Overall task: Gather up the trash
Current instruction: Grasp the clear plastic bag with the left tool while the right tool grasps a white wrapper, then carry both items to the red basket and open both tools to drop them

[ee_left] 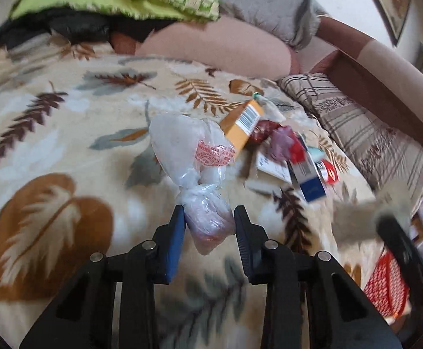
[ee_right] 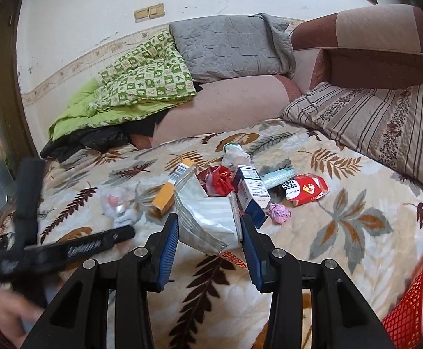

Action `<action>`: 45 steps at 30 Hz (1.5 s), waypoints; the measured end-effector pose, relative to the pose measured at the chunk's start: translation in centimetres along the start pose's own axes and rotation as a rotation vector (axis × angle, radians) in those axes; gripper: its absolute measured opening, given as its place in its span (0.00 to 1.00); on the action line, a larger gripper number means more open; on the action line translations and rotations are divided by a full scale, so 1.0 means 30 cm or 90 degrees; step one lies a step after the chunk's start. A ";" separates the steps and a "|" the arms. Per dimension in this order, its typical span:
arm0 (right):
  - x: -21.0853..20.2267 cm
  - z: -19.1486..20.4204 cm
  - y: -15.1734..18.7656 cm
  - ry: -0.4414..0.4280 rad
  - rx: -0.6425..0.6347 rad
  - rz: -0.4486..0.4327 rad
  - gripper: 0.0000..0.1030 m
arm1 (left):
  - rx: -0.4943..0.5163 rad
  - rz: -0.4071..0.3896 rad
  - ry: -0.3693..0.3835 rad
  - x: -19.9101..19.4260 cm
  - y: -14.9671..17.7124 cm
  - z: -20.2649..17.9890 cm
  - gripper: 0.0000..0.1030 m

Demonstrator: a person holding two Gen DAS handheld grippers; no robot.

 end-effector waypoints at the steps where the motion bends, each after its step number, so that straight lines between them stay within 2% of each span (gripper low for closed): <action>1: -0.008 0.001 0.002 -0.003 0.002 -0.001 0.44 | 0.016 -0.011 -0.008 -0.025 0.019 -0.016 0.32; 6: -0.060 -0.028 0.021 -0.019 0.034 -0.012 0.44 | 0.110 -0.074 -0.060 -0.128 0.091 -0.112 0.32; 12: -0.093 -0.070 0.038 -0.025 0.067 -0.007 0.44 | 0.168 -0.076 -0.080 -0.123 0.138 -0.179 0.32; 23: -0.035 -0.150 0.065 -0.048 0.142 0.040 0.44 | 0.169 -0.064 -0.085 -0.093 0.141 -0.169 0.32; 45: -0.020 -0.137 0.071 -0.053 0.139 0.049 0.44 | 0.174 -0.055 -0.077 -0.070 0.141 -0.177 0.32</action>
Point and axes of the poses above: each gripper's, at about its wrist camera, not at the fingertips, and x roughly the way its jaws point, z to its left, y to its underside, the point moved 8 cm from there along x, roughly the way its jaws point, and after that the axes turned 7 degrees about z, right-handed, at the moved point
